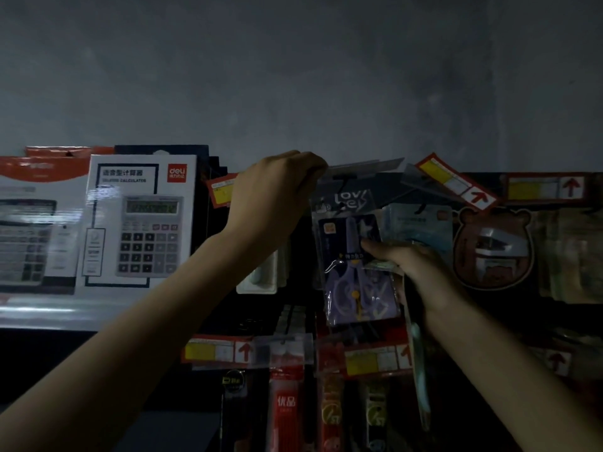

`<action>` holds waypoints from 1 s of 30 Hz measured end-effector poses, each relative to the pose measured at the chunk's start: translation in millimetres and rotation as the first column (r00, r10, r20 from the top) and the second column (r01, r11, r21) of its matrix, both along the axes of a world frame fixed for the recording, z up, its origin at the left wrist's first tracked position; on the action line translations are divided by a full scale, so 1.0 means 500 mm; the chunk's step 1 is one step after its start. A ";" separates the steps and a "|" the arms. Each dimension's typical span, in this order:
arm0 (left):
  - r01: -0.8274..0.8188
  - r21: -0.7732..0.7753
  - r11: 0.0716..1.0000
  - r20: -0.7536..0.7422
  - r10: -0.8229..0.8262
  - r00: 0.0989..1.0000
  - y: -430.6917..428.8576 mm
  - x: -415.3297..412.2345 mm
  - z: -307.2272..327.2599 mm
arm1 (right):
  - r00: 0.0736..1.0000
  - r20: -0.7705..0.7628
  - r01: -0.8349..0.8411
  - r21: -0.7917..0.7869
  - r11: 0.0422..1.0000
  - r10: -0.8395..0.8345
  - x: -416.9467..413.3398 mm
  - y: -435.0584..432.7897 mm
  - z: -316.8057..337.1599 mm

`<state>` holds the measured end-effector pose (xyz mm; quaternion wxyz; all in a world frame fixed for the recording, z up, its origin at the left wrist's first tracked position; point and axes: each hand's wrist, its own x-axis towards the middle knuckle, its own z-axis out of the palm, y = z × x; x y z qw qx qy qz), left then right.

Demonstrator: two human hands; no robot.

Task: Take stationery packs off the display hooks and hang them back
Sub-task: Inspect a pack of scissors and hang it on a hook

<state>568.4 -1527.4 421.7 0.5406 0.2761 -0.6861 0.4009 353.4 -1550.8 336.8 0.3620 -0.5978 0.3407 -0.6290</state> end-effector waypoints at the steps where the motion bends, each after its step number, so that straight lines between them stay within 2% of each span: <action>1: 0.004 0.005 1.000 0.009 -0.004 1.000 0.001 0.000 -0.002 | 1.000 -0.008 0.002 0.007 1.000 -0.002 0.001 0.000 0.001; 10: 0.019 0.016 1.000 0.044 -0.019 0.999 0.007 0.013 -0.030 | 0.998 0.017 0.058 0.038 0.998 -0.059 0.004 0.001 0.013; 18: -0.004 0.034 0.999 0.040 0.003 0.999 0.019 0.009 -0.049 | 0.995 -0.032 0.094 0.072 0.993 -0.091 0.017 0.034 0.017; 21: 0.000 0.109 0.994 0.015 -0.002 1.000 0.023 0.003 -0.080 | 0.991 -0.042 0.129 0.075 0.989 -0.126 0.015 0.044 0.014; 24: -0.062 0.238 0.969 0.052 0.051 0.997 0.024 0.001 -0.131 | 0.996 -0.043 0.088 0.105 0.991 -0.084 0.010 0.055 0.015; 26: -0.010 0.370 0.929 -0.019 0.018 1.000 0.032 -0.001 -0.161 | 0.996 -0.058 0.068 0.117 0.991 -0.062 0.011 0.064 0.018; 27: 0.087 0.461 0.883 -0.102 -0.044 0.994 0.040 -0.003 -0.175 | 0.994 -0.074 0.087 0.111 0.990 -0.079 0.012 0.067 0.017; 30: 0.486 0.607 0.629 -0.437 -0.247 0.865 0.065 -0.012 -0.207 | 0.990 -0.096 0.117 0.102 0.988 -0.107 0.015 0.077 0.014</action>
